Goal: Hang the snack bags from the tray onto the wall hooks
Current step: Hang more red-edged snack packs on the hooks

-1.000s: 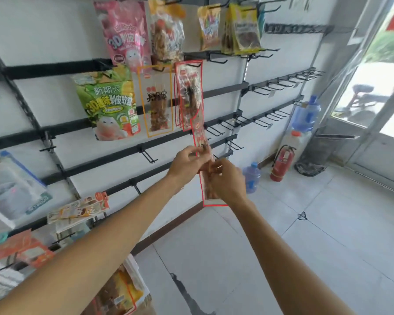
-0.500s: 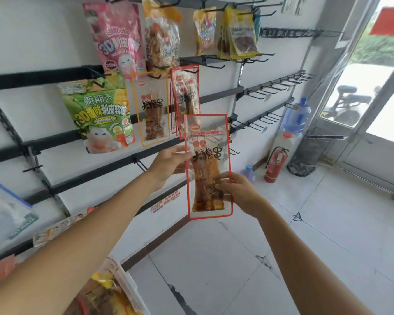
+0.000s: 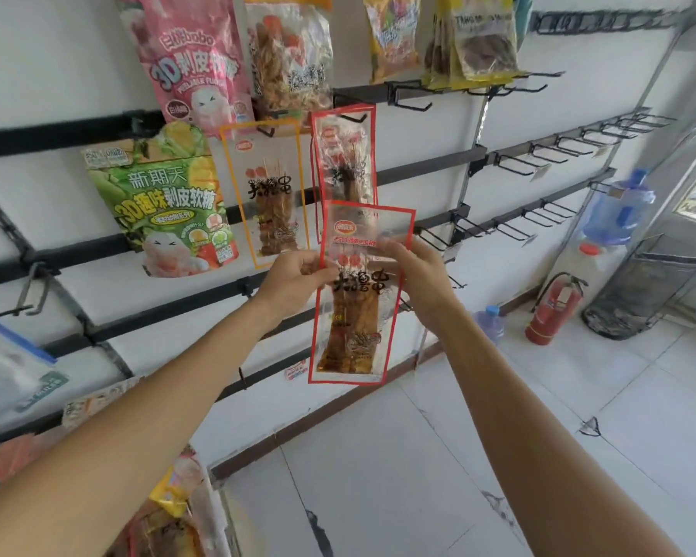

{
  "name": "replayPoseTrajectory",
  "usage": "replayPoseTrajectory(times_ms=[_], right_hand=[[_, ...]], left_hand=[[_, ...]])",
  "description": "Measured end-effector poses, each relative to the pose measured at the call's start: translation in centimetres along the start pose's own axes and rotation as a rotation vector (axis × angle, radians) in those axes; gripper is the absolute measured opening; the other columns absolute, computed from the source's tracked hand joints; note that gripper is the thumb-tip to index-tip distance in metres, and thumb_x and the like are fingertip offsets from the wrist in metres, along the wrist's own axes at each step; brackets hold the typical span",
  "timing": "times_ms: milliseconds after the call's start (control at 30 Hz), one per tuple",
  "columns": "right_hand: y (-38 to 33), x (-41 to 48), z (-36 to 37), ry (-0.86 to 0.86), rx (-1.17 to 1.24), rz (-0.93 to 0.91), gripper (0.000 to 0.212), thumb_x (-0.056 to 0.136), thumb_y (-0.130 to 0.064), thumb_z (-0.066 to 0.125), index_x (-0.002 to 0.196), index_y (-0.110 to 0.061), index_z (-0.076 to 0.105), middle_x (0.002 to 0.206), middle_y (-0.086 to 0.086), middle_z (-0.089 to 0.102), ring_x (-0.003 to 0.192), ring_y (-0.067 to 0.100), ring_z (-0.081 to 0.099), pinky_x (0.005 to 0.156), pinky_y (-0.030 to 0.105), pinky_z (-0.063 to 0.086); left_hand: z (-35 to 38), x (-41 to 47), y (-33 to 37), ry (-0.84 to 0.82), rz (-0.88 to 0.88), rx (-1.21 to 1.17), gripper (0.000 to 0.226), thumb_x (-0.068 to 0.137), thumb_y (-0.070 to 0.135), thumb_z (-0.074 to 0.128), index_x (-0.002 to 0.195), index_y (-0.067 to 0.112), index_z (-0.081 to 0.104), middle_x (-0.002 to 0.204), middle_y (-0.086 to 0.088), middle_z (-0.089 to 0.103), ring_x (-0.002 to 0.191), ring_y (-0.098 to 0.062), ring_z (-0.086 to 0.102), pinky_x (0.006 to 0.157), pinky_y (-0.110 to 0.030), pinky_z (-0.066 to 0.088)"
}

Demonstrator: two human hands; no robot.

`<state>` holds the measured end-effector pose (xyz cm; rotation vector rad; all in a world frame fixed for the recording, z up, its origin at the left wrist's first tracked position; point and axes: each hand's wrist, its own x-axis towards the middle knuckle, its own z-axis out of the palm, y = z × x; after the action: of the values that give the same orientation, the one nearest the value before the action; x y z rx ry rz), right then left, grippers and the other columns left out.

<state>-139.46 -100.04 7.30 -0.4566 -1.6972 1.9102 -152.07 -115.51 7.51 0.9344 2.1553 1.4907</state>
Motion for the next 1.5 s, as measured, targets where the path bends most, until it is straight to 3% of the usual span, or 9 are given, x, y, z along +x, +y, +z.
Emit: replayPoseTrajectory(times_ms=[267,433,600,700,800,1167,1233,1367,1500], right_hand=[[-2.5,8.7,-1.5,-0.203,-0.006,-0.035,0.020,0.092,-0.021,0.069,0.102,-0.005,0.075,0.100,0.012,0.077,0.096,0.028,0.074,0.084,0.039,0.061],[-2.1,12.9,-1.6,-0.245,-0.084,-0.085,0.023,0.095,-0.020,0.066,0.101,0.000,0.076,0.096,0.014,0.077,0.092,0.027,0.074,0.082,0.038,0.061],[-3.3,17.8,-1.8,-0.135,-0.100,-0.189,0.018,0.095,-0.019,0.066,0.081,-0.016,0.077,0.085,0.010,0.077,0.085,0.028,0.074,0.079,0.039,0.060],[-5.0,19.8,-1.2,-0.084,-0.099,-0.286,0.013,0.096,-0.015,0.065,0.091,-0.008,0.075,0.077,0.004,0.076,0.075,0.017,0.074,0.067,0.027,0.057],[-6.0,21.5,-0.4,-0.069,-0.070,-0.364,0.017,0.097,-0.016,0.064,0.096,-0.002,0.073,0.079,0.010,0.075,0.072,0.017,0.073,0.062,0.023,0.055],[-5.8,26.6,-0.3,-0.270,-0.195,-0.396,0.016,0.097,-0.018,0.062,0.089,-0.015,0.075,0.074,0.002,0.074,0.070,0.017,0.071,0.070,0.039,0.059],[-5.1,27.3,-0.1,-0.217,-0.217,-0.411,0.012,0.095,-0.026,0.066,0.095,-0.014,0.069,0.077,-0.001,0.074,0.073,0.014,0.071,0.071,0.040,0.060],[-3.9,27.5,0.0,0.030,-0.338,-0.476,0.037,0.088,-0.039,0.072,0.097,-0.015,0.045,0.075,-0.013,0.045,0.061,0.001,0.042,0.058,0.016,0.036],[-1.0,27.4,-1.5,0.113,-0.568,-0.636,0.026,0.090,-0.022,0.066,0.097,-0.014,0.042,0.087,-0.007,0.044,0.075,0.013,0.042,0.062,0.025,0.032]], left_hand=[[1.7,4.4,0.4,0.092,-0.027,0.085,0.005,0.089,0.015,0.071,0.087,0.019,0.072,0.092,-0.001,0.074,0.091,-0.016,0.068,0.091,-0.033,0.052],[1.5,7.0,1.0,0.138,0.036,0.175,0.016,0.095,0.019,0.063,0.110,0.023,0.067,0.103,0.009,0.071,0.096,-0.002,0.066,0.091,-0.027,0.051],[0.6,11.6,2.0,0.401,0.381,0.345,0.046,0.095,0.014,0.057,0.139,0.022,0.046,0.131,0.007,0.052,0.116,-0.004,0.052,0.098,-0.031,0.045],[0.4,14.2,2.9,0.562,0.703,0.792,0.059,0.084,0.005,0.058,0.142,0.011,0.046,0.146,-0.013,0.039,0.137,-0.026,0.034,0.116,-0.041,0.026],[0.7,15.9,3.6,0.524,0.848,0.976,0.066,0.079,0.005,0.058,0.144,0.007,0.045,0.151,-0.013,0.032,0.142,-0.030,0.028,0.120,-0.044,0.016],[0.9,19.1,4.0,0.550,0.641,1.242,0.076,0.078,0.012,0.058,0.151,0.010,0.037,0.159,-0.010,0.030,0.148,-0.030,0.020,0.122,-0.052,0.009],[1.3,19.2,3.9,0.536,0.569,1.297,0.078,0.081,0.014,0.055,0.154,0.008,0.029,0.162,-0.012,0.023,0.151,-0.031,0.015,0.123,-0.052,0.007],[2.3,19.2,3.6,0.517,0.456,1.438,0.074,0.087,0.020,0.045,0.154,0.001,0.021,0.164,-0.014,0.012,0.153,-0.030,0.004,0.124,-0.049,0.003],[3.7,19.2,2.5,0.414,0.393,1.423,0.072,0.086,0.020,0.044,0.154,0.002,0.025,0.164,-0.017,0.009,0.153,-0.031,0.003,0.123,-0.048,0.011]])
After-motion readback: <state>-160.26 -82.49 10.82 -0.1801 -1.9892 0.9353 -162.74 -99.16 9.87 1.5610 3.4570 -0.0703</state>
